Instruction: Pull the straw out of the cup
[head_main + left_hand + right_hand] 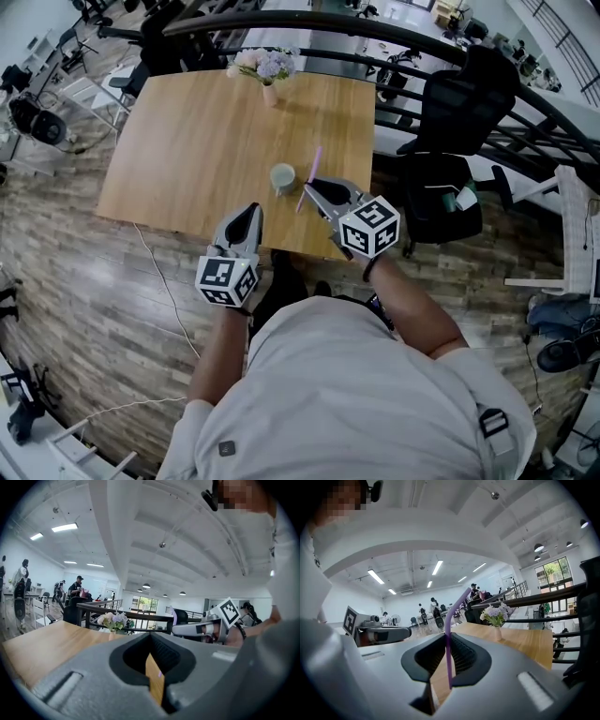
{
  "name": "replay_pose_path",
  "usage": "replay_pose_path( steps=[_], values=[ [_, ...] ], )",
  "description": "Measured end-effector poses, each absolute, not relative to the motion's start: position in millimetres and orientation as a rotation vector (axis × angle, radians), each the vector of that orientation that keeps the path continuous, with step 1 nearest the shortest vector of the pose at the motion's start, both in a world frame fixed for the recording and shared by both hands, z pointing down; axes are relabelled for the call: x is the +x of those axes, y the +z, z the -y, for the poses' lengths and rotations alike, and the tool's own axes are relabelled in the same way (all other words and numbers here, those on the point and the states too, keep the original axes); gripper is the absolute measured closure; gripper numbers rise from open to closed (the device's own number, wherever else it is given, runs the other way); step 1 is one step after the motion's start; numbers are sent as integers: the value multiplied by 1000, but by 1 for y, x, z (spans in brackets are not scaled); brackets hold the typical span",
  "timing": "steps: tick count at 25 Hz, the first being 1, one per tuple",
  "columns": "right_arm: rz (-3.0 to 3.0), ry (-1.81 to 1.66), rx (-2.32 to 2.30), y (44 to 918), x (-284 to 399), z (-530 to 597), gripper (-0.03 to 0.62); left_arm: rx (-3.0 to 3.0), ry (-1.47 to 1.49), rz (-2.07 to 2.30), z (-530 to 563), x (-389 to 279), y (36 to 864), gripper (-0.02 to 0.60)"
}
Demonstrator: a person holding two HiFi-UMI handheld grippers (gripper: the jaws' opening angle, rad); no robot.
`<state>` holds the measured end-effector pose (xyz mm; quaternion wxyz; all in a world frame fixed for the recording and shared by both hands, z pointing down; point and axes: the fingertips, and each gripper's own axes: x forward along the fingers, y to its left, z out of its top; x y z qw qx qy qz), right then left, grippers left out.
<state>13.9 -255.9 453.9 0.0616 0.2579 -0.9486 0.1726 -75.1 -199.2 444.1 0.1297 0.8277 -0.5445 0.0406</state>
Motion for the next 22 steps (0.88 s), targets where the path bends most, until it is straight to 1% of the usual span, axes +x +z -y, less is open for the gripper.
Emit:
replay_pose_path(
  steps=[10, 22],
  values=[
    [2912, 550, 713, 438, 20, 214, 551, 2383, 148, 1637, 159, -83, 430, 577],
    [2940, 463, 742, 425, 10, 150, 551, 2457, 140, 1578, 107, -99, 422, 577]
  ],
)
